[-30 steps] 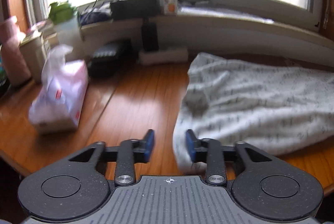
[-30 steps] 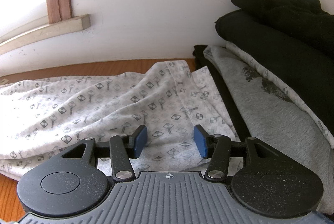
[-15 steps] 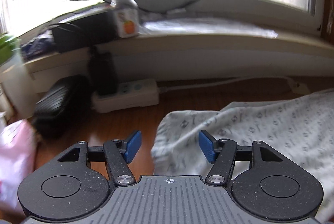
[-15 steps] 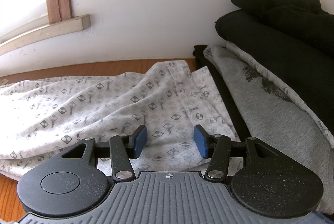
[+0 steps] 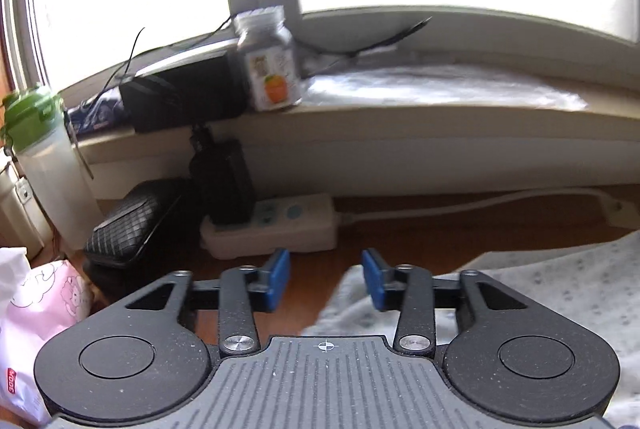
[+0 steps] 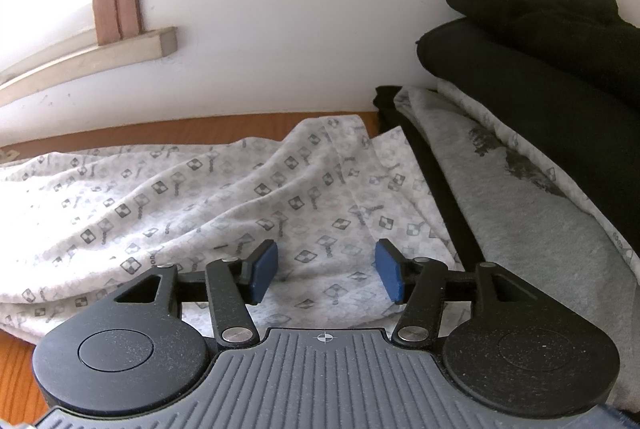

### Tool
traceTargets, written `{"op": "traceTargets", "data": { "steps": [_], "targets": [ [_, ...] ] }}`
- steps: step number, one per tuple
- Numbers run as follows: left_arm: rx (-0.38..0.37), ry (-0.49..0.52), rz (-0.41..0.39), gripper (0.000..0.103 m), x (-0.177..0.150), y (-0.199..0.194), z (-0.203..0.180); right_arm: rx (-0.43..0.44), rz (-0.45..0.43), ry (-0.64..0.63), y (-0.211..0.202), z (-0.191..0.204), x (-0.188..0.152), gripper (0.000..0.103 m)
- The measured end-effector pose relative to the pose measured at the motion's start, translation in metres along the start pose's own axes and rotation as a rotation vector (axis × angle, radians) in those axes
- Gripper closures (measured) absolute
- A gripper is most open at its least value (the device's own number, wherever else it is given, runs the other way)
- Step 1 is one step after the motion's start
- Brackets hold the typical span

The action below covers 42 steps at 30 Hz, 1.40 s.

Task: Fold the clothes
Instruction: 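Move the open left gripper over the garment toward the black pile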

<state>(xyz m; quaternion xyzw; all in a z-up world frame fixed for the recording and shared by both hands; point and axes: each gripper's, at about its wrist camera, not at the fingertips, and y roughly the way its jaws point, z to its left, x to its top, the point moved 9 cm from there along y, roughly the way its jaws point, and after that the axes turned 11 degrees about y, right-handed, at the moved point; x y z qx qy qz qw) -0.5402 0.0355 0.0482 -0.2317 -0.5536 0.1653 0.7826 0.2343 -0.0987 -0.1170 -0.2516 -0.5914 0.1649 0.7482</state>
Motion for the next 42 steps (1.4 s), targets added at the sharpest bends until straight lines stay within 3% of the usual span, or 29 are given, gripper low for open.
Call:
{"op": "traceTargets", "data": {
  "steps": [2, 3, 9, 13, 18, 22, 29, 31, 33, 38, 40, 42],
  "targets": [
    [-0.051, 0.01, -0.024, 0.027, 0.006, -0.01, -0.018, 0.0, 0.0, 0.001, -0.001, 0.0, 0.0, 0.048],
    [-0.085, 0.019, -0.04, 0.025, 0.009, -0.014, -0.031, 0.001, 0.0, 0.003, -0.001, 0.0, -0.001, 0.048],
    [-0.278, 0.104, -0.099, 0.024, 0.027, -0.024, -0.132, 0.014, -0.052, 0.068, -0.011, -0.011, 0.003, 0.045],
    [-0.394, 0.133, -0.131, 0.023, 0.037, -0.024, -0.196, -0.005, -0.11, 0.152, -0.031, -0.033, 0.005, 0.051],
    [-0.451, 0.207, -0.126, 0.023, 0.034, -0.009, -0.249, -0.021, -0.106, 0.216, -0.037, -0.052, 0.001, 0.065],
    [-0.478, 0.253, -0.097, 0.023, 0.02, 0.001, -0.272, -0.036, -0.085, 0.19, -0.03, -0.048, 0.001, 0.065],
    [-0.483, 0.27, -0.083, 0.023, 0.015, 0.0, -0.279, -0.055, -0.044, 0.178, -0.018, -0.049, 0.001, 0.066],
    [-0.475, 0.277, -0.083, 0.023, 0.015, 0.001, -0.281, -0.072, -0.055, 0.17, -0.019, -0.049, 0.002, 0.086],
    [-0.471, 0.28, -0.085, 0.023, 0.016, 0.001, -0.281, -0.076, -0.102, 0.163, -0.029, -0.049, 0.007, 0.098],
    [-0.48, 0.269, -0.077, 0.023, 0.017, 0.003, -0.279, -0.104, -0.253, 0.147, -0.074, -0.049, 0.022, 0.099],
    [-0.485, 0.264, -0.071, 0.023, 0.017, 0.004, -0.278, -0.122, -0.217, 0.157, -0.079, -0.055, 0.013, 0.099],
    [-0.491, 0.259, -0.065, 0.022, 0.017, 0.005, -0.278, -0.142, -0.125, 0.147, -0.068, -0.06, -0.004, 0.098]
  ]
}}
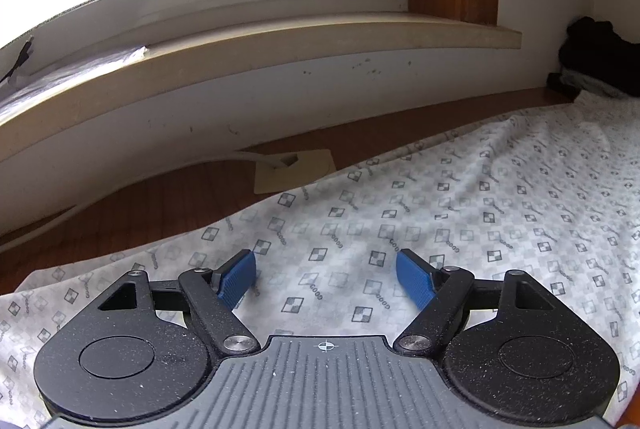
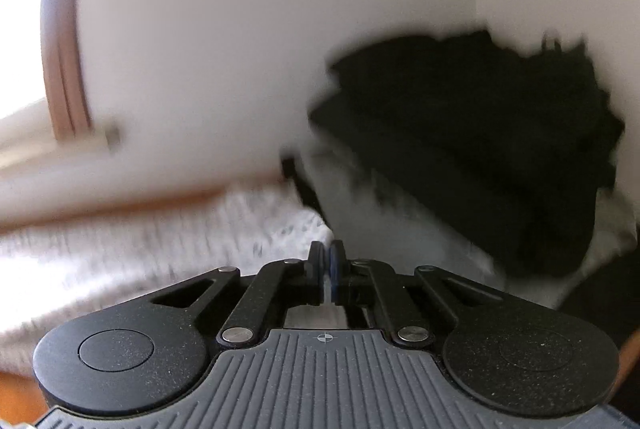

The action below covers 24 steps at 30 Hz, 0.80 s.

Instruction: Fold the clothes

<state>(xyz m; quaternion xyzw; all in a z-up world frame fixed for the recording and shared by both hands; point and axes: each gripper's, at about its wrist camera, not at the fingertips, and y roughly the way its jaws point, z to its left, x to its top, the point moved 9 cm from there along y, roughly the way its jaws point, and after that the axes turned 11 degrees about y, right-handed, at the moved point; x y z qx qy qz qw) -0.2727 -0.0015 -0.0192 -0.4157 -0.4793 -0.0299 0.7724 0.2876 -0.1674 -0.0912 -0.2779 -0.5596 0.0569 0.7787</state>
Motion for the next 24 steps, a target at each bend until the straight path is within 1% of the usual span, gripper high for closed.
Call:
{"op": "traceTargets", "data": {
  "steps": [1, 3, 7, 9, 12, 13, 15, 17, 21, 24],
  "targets": [
    [-0.004, -0.004, 0.002, 0.022, 0.0, 0.0, 0.0, -0.017, 0.032, -0.015, 0.005, -0.002, -0.008, 0.093],
    [-0.01, -0.013, 0.005, 0.021, -0.001, 0.001, 0.002, -0.046, 0.014, -0.04, 0.004, -0.001, -0.01, 0.083],
    [-0.006, -0.014, 0.007, 0.02, -0.001, 0.0, 0.002, 0.006, -0.039, -0.054, -0.004, 0.019, 0.0, 0.07],
    [-0.002, -0.013, 0.009, 0.02, -0.002, 0.0, 0.002, 0.06, -0.034, -0.074, 0.0, 0.038, 0.002, 0.064],
    [0.0, -0.015, 0.011, 0.019, -0.002, 0.001, 0.002, 0.128, -0.033, -0.091, 0.012, 0.061, 0.01, 0.063],
    [-0.001, -0.016, 0.011, 0.019, -0.002, 0.001, 0.002, 0.134, -0.027, -0.093, 0.02, 0.064, 0.018, 0.061],
    [-0.003, -0.018, 0.011, 0.019, -0.002, 0.001, 0.002, 0.122, -0.002, -0.078, 0.042, 0.065, 0.034, 0.058],
    [-0.004, -0.021, 0.011, 0.019, -0.002, 0.001, 0.003, 0.119, 0.049, -0.036, 0.072, 0.061, 0.049, 0.057],
    [0.001, -0.018, 0.01, 0.019, -0.002, 0.001, 0.002, 0.106, 0.122, 0.034, 0.121, 0.057, 0.064, 0.056],
    [0.001, -0.018, 0.009, 0.019, -0.001, 0.001, 0.002, 0.121, 0.157, 0.069, 0.14, 0.058, 0.064, 0.056]
  ]
}}
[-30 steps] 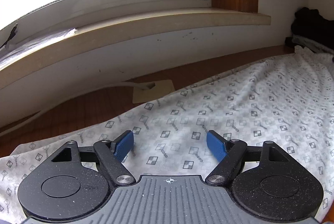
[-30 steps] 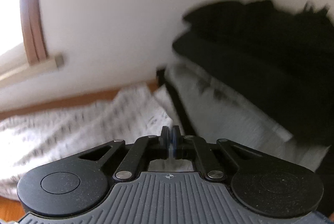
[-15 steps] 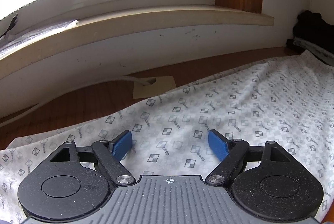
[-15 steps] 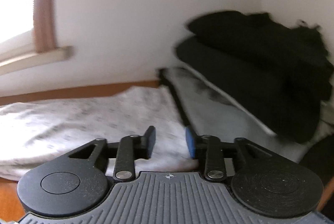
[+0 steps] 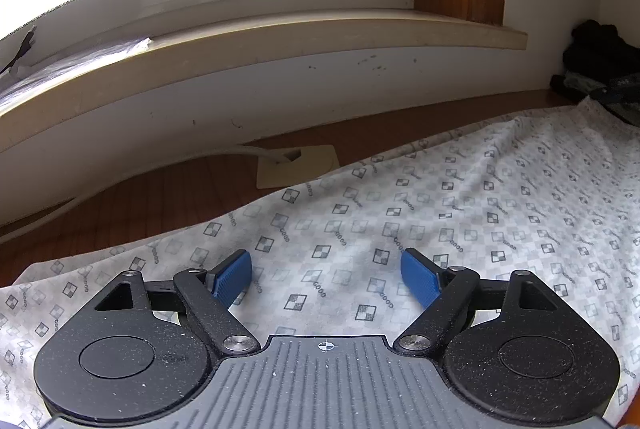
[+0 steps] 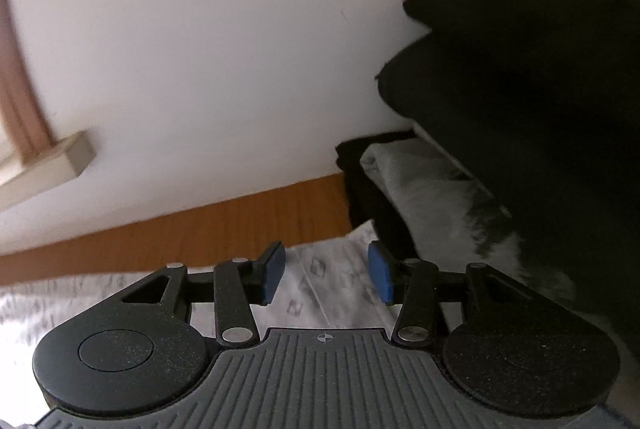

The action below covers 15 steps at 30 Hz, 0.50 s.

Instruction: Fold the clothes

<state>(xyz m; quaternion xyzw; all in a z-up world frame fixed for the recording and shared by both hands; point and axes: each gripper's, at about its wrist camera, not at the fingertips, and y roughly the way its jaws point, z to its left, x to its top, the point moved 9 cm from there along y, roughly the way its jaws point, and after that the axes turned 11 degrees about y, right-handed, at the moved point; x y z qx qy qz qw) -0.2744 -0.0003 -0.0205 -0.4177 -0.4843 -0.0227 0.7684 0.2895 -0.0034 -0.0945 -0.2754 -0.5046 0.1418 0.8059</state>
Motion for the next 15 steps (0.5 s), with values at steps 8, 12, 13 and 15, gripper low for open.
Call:
{"op": "traceTargets", "data": {
  "steps": [8, 12, 13, 15],
  "targets": [
    [-0.008, -0.006, 0.0, 0.018, -0.001, 0.0, 0.001, 0.013, -0.018, -0.044, 0.003, 0.001, 0.0, 0.093],
    [-0.01, -0.012, -0.003, 0.017, -0.001, -0.001, 0.002, 0.021, -0.178, 0.039, -0.021, -0.01, 0.022, 0.093],
    [-0.011, -0.01, -0.003, 0.017, -0.001, -0.001, 0.002, -0.007, -0.143, 0.049, -0.013, -0.013, 0.021, 0.092],
    [-0.012, -0.01, -0.001, 0.016, -0.001, -0.001, 0.002, -0.048, -0.045, 0.002, 0.006, -0.012, 0.011, 0.084]
  ]
}}
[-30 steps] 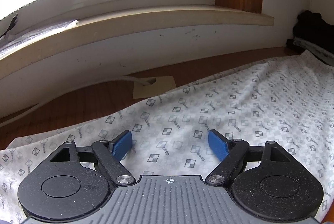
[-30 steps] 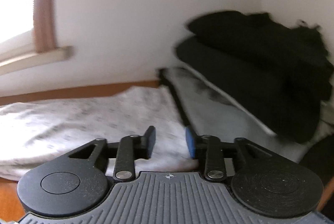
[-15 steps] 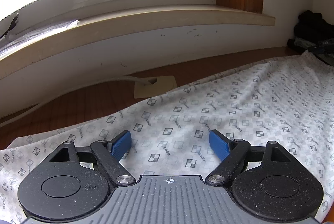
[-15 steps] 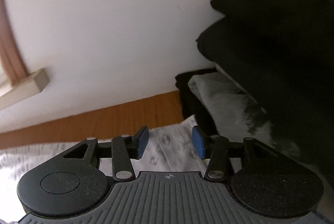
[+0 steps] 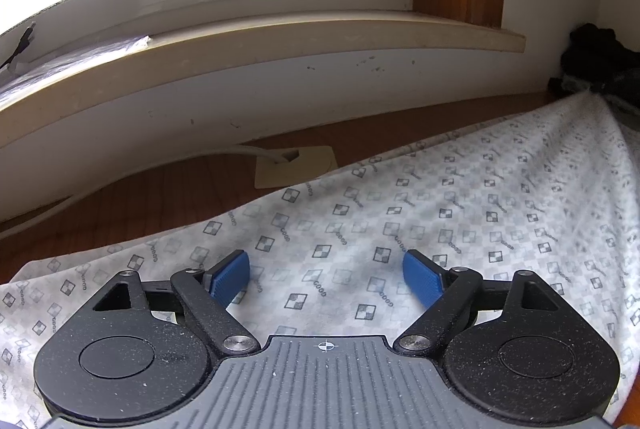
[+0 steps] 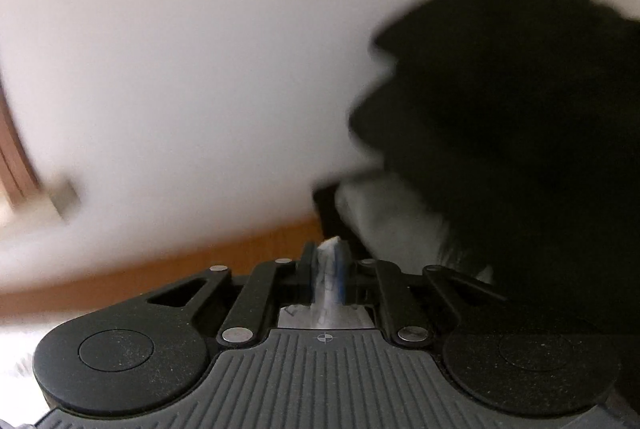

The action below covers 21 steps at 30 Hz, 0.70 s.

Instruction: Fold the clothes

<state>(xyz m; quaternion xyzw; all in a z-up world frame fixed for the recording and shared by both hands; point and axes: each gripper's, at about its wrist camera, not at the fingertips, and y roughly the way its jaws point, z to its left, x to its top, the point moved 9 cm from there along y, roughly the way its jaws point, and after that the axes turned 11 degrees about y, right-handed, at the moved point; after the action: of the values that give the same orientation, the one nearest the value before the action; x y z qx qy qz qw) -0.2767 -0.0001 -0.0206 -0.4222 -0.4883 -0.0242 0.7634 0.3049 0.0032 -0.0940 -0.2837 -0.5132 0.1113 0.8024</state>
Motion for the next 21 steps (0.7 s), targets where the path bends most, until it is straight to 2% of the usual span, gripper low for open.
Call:
{"op": "traceTargets", "data": {
  "steps": [2, 3, 4, 9, 10, 14, 19, 21],
  "targets": [
    [0.001, -0.003, -0.001, 0.015, 0.0, 0.0, 0.001, -0.03, 0.01, -0.058, 0.002, 0.006, -0.005, 0.069],
    [0.001, -0.006, -0.002, 0.015, 0.0, 0.0, 0.001, -0.022, -0.006, -0.065, -0.001, 0.01, -0.006, 0.055],
    [-0.006, -0.008, 0.0, 0.015, 0.001, 0.001, 0.001, -0.005, -0.017, -0.066, -0.006, 0.013, -0.007, 0.051],
    [-0.032, 0.036, -0.006, 0.018, 0.022, 0.007, 0.001, 0.048, 0.001, -0.138, -0.018, 0.03, -0.023, 0.046],
    [-0.032, 0.055, -0.012, 0.021, 0.031, 0.009, 0.0, 0.054, 0.01, -0.148, -0.019, 0.031, -0.028, 0.043],
    [-0.102, 0.122, 0.009, 0.037, 0.057, 0.036, -0.008, 0.051, 0.035, -0.165, -0.018, 0.025, -0.048, 0.042],
    [-0.169, 0.247, 0.027, 0.049, 0.073, 0.069, -0.033, 0.057, 0.027, -0.228, -0.024, 0.025, -0.062, 0.035],
    [-0.19, 0.266, 0.015, 0.052, 0.078, 0.075, -0.041, 0.047, 0.023, -0.251, -0.025, 0.027, -0.064, 0.035]
  ]
}}
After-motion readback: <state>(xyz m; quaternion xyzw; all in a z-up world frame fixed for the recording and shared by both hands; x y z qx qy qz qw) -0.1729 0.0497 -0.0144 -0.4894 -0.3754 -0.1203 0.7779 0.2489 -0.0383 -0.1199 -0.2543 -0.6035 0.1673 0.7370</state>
